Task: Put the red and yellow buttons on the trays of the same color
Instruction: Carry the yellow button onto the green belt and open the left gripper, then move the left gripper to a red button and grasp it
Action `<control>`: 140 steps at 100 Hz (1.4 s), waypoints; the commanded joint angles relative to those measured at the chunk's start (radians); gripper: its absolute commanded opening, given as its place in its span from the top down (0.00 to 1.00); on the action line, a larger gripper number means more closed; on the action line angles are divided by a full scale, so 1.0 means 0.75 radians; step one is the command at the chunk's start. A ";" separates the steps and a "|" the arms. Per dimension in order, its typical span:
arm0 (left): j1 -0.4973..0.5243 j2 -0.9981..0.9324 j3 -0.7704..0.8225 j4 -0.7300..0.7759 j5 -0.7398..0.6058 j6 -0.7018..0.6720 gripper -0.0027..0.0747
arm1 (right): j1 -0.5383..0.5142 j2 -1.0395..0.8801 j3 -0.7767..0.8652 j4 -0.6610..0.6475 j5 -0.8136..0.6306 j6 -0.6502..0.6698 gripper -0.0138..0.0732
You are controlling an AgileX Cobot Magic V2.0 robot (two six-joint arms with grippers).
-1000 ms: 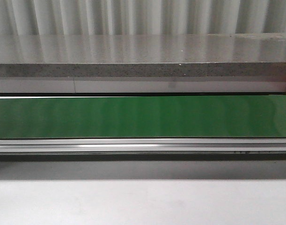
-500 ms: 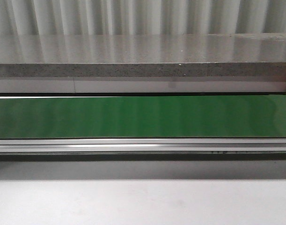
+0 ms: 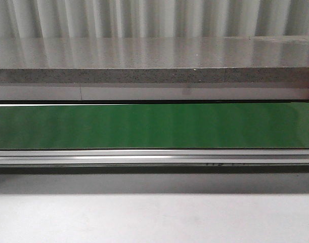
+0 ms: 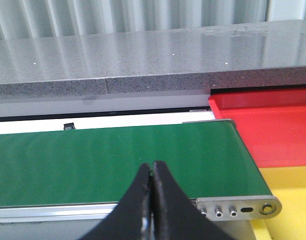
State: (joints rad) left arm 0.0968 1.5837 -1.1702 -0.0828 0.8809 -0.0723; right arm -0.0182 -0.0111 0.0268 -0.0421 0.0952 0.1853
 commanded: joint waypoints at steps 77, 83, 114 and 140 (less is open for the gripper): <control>0.372 -0.511 0.247 0.110 -0.178 -0.215 0.19 | 0.001 -0.019 0.002 -0.015 -0.109 -0.006 0.92; 0.451 -0.517 0.295 0.158 -0.171 -0.238 0.19 | 0.001 -0.019 0.002 -0.015 -0.109 -0.006 0.92; 0.654 -0.497 0.523 0.179 -0.359 -0.314 0.19 | 0.001 -0.019 0.002 -0.015 -0.109 -0.006 0.92; 0.660 -0.354 0.547 0.206 -0.461 -0.349 0.19 | 0.001 -0.019 0.002 -0.015 -0.109 -0.006 0.92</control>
State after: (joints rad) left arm 0.5899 1.3032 -0.7372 0.0659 0.6103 -0.3202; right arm -0.0182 -0.0111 0.0268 -0.0421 0.0952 0.1853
